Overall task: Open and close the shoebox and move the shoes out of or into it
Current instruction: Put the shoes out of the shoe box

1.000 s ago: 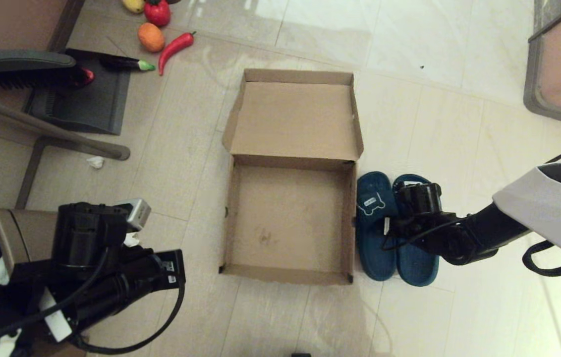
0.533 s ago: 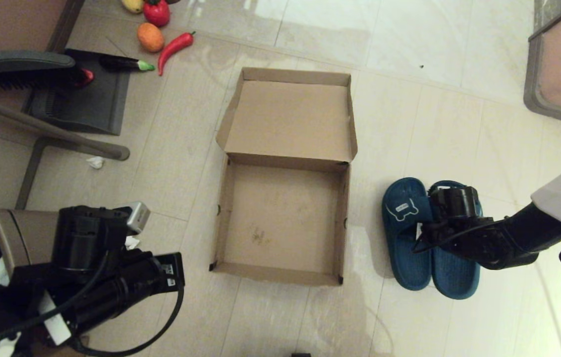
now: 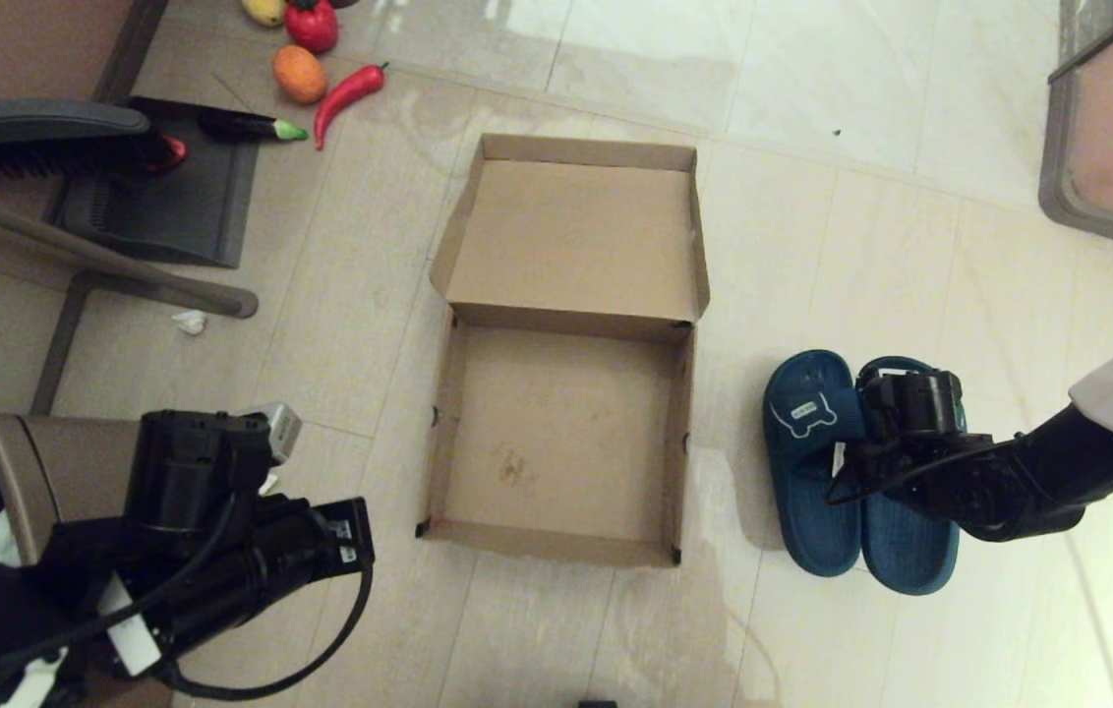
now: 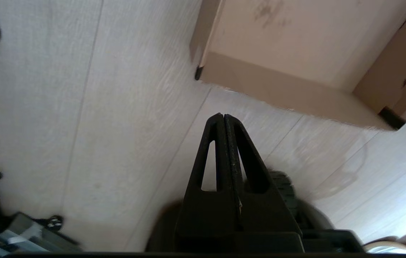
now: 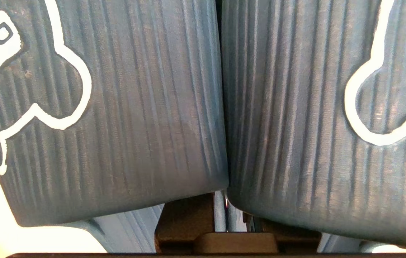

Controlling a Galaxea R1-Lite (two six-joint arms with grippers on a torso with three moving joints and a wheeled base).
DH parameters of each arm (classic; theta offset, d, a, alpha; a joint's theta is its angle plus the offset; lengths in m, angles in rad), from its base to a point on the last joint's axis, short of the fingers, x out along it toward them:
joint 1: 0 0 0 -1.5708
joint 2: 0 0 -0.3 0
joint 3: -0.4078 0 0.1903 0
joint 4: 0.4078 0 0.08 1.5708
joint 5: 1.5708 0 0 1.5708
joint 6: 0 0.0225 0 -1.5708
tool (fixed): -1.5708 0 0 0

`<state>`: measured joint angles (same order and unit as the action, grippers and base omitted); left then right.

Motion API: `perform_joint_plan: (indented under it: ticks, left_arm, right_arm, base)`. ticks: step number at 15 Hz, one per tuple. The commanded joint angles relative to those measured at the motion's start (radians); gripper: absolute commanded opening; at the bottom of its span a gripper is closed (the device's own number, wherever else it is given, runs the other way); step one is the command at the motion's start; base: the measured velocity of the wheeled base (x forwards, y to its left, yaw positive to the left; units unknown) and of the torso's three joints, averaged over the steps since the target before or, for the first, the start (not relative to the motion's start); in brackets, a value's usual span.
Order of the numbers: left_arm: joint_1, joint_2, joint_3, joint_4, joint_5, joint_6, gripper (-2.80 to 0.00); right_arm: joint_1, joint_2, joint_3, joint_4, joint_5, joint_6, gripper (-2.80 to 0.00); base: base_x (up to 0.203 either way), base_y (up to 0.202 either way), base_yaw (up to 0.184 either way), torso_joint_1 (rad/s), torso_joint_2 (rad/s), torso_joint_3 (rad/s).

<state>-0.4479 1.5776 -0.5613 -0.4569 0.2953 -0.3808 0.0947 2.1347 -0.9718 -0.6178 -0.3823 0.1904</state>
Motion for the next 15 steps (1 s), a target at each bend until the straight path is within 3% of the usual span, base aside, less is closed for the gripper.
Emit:
perform_joint_plan:
  ticks: [1,5,9,15]
  left_arm:
    - [0.0,0.027,-0.032,-0.002,0.002,-0.016,-2.8]
    - [0.0,0.082,-0.099,0.0,0.002,-0.021,-2.8]
    - [-0.002,0.082,-0.092,0.007,0.004,-0.02,-2.8]
    - [-0.041,0.14,-0.121,0.0,0.007,-0.02,-2.8]
  right_arm:
    - [0.0,0.03,-0.031,-0.004,-0.002,0.002,0.0]
    - [0.0,0.034,-0.046,-0.002,-0.001,0.001,0.0]
    - [0.0,0.027,-0.052,-0.003,-0.011,0.007,0.0]
    - [0.005,-0.18,0.078,0.004,-0.044,0.007,0.0]
  base:
    - [0.0,0.0,0.0,0.0,0.0,0.0]
    - [0.0,0.0,0.0,0.0,0.0,0.0]
    - [0.0,0.0,0.0,0.0,0.0,0.0]
    - [0.0,0.0,0.0,0.0,0.0,0.0]
